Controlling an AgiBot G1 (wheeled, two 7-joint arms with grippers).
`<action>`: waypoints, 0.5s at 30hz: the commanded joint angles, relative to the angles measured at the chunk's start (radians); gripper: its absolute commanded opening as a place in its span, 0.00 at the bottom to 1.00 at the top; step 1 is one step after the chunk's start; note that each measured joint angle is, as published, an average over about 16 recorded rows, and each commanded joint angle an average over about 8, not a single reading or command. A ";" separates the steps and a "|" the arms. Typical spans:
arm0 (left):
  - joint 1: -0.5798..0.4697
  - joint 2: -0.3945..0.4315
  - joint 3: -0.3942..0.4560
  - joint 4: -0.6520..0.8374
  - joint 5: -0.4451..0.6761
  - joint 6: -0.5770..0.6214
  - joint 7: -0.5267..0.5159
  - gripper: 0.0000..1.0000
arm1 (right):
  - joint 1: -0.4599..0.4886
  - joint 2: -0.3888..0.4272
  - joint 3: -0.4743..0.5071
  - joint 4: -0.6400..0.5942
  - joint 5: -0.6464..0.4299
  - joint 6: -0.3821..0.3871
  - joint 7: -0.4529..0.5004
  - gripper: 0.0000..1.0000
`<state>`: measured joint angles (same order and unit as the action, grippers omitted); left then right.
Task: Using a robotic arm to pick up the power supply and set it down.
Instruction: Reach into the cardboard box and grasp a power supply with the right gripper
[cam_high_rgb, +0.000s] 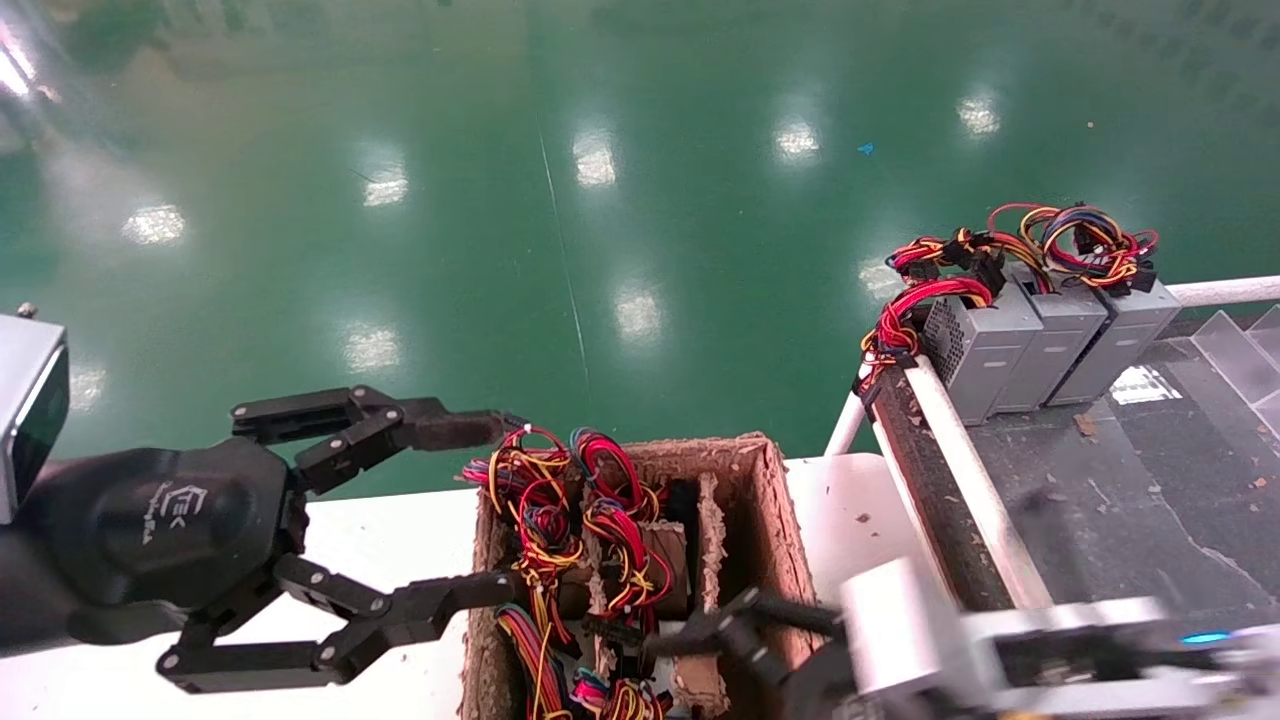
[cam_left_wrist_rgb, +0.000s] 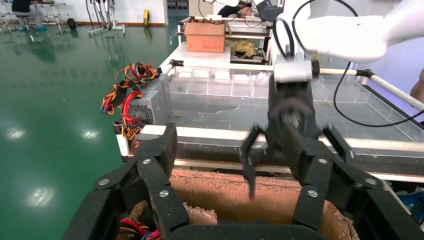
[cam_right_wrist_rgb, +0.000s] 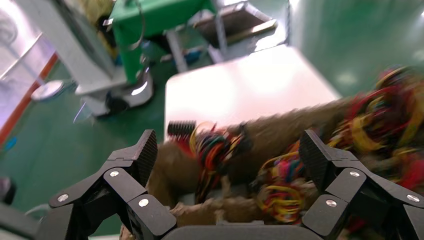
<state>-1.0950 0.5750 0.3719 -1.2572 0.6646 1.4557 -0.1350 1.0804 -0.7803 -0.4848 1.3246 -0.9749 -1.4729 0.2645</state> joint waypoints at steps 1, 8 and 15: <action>0.000 0.000 0.000 0.000 0.000 0.000 0.000 1.00 | 0.005 -0.026 -0.028 0.004 -0.043 0.010 0.012 0.56; 0.000 0.000 0.000 0.000 0.000 0.000 0.000 1.00 | 0.009 -0.119 -0.101 0.011 -0.147 0.043 0.033 0.00; 0.000 0.000 0.000 0.000 0.000 0.000 0.000 1.00 | 0.001 -0.163 -0.133 0.017 -0.213 0.086 0.040 0.00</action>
<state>-1.0951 0.5750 0.3720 -1.2572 0.6645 1.4557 -0.1350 1.0811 -0.9393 -0.6155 1.3408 -1.1813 -1.3911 0.3053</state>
